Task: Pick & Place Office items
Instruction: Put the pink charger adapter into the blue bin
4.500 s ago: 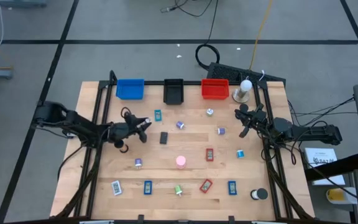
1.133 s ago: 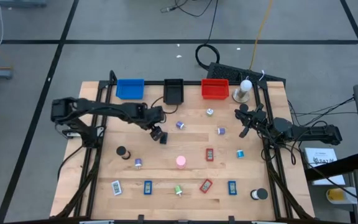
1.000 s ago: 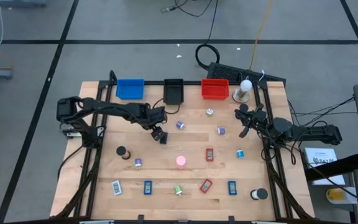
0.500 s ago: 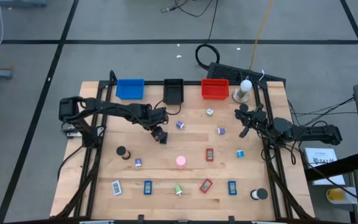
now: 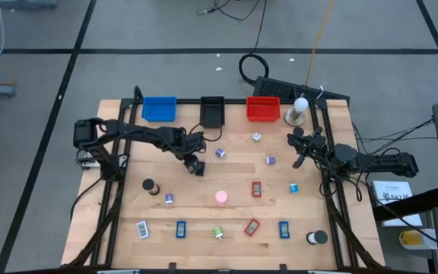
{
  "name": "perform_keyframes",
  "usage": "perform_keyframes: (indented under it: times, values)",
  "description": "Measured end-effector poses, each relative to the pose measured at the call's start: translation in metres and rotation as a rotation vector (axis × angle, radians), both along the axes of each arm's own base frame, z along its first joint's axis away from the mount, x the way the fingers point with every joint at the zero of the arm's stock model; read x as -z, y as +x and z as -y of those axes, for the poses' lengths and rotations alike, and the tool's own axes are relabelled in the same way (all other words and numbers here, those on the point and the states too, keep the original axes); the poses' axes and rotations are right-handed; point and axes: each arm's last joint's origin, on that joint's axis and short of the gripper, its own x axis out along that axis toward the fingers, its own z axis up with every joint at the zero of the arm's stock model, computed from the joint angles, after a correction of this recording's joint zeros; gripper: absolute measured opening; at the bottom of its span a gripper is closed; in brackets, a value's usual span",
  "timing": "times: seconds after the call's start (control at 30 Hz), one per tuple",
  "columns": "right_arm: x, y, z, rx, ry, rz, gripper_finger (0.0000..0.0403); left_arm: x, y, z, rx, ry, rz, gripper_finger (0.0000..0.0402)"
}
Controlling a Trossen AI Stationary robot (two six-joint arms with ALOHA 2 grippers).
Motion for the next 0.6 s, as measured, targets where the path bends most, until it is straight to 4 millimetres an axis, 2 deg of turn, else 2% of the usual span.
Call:
perform_keyframes:
  times: [0.23, 0.4, 0.6]
  values:
    - [0.0, 0.0, 0.0, 0.0, 0.0, 0.0, 0.0, 0.0, 0.0, 0.0, 0.035, 0.008, -0.004, 0.014]
    - [0.0, 0.0, 0.0, 0.0, 0.0, 0.0, 0.0, -0.001, 0.0, 0.0, 0.038, 0.009, -0.003, 0.0142]
    - [0.0, 0.0, 0.0, 0.0, 0.0, 0.0, 0.0, -0.017, -0.01, -0.002, 0.01, 0.008, 0.009, 0.0139]
